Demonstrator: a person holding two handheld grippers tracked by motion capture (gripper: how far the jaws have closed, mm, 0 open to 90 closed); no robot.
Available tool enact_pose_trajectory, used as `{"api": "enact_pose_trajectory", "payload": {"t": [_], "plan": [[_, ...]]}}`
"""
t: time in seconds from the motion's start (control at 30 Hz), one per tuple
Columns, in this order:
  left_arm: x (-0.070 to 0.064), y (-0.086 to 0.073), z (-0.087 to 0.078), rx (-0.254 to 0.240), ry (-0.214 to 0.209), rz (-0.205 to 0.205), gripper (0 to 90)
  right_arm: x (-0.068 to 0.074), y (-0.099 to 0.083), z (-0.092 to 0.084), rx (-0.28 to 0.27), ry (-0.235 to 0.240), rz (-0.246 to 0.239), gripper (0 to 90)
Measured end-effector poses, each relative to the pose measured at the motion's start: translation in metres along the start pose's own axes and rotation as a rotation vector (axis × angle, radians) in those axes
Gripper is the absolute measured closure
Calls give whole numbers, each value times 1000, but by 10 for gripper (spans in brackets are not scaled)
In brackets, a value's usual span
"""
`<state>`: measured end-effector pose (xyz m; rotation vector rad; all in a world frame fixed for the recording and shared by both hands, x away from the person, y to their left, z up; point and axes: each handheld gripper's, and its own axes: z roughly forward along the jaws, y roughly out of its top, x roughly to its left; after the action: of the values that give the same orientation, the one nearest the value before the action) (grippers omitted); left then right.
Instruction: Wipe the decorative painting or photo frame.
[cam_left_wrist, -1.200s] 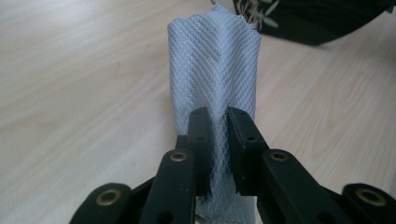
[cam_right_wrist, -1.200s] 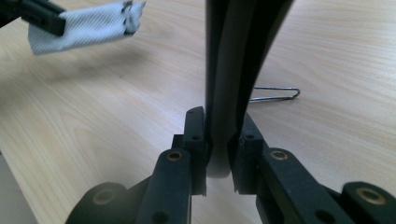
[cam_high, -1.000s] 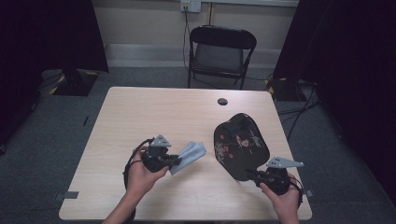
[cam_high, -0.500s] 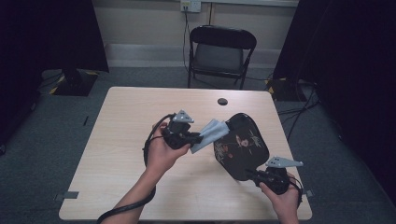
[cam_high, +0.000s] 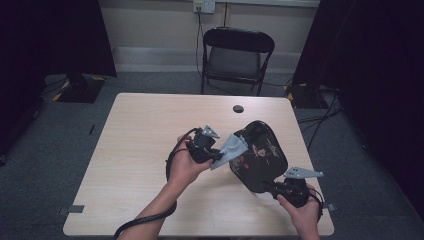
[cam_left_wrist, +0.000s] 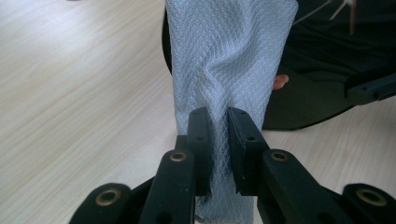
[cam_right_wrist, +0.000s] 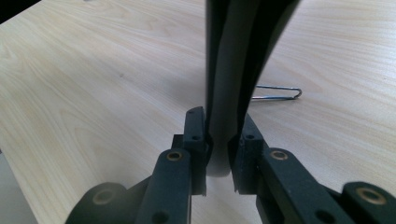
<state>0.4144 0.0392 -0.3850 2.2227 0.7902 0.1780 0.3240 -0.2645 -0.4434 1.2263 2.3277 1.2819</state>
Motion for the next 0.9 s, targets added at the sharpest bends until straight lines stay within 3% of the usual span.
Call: {"api": "enact_pose_trajectory", "payload": {"t": [0.27,0.6,0.83,0.9], "plan": [[-2,-18,25,60,15,7,801,0,1,0,1,-2,-1,790],[-1,-39,51,119,4,-8,800,0,1,0,2,-1,-3,790],[-1,-51,62,177,10,0,796,0,1,0,2,0,-1,790],[0,-52,63,172,3,2,787,0,1,0,2,0,-1,790]]}}
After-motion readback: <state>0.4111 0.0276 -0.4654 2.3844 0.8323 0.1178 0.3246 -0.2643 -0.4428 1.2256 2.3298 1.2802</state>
